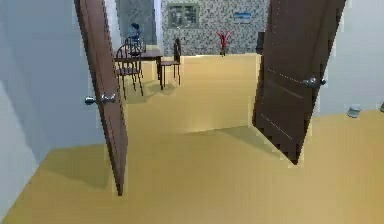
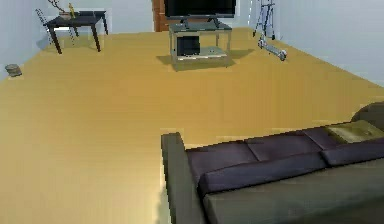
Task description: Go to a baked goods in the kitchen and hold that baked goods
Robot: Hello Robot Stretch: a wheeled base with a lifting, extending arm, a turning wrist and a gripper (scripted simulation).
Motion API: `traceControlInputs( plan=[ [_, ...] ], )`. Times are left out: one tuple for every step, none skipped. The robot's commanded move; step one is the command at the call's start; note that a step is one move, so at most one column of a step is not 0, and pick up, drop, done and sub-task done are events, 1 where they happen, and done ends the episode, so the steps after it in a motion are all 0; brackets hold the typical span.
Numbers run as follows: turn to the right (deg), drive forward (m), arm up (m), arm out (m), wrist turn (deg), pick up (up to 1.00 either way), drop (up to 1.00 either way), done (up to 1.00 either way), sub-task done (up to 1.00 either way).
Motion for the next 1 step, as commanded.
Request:
traceControlInputs(
  plan=[
    [0.0, 1.0, 0.0, 0.0, 0.0, 0.0, 0.0, 0.0, 0.0]
  ],
)
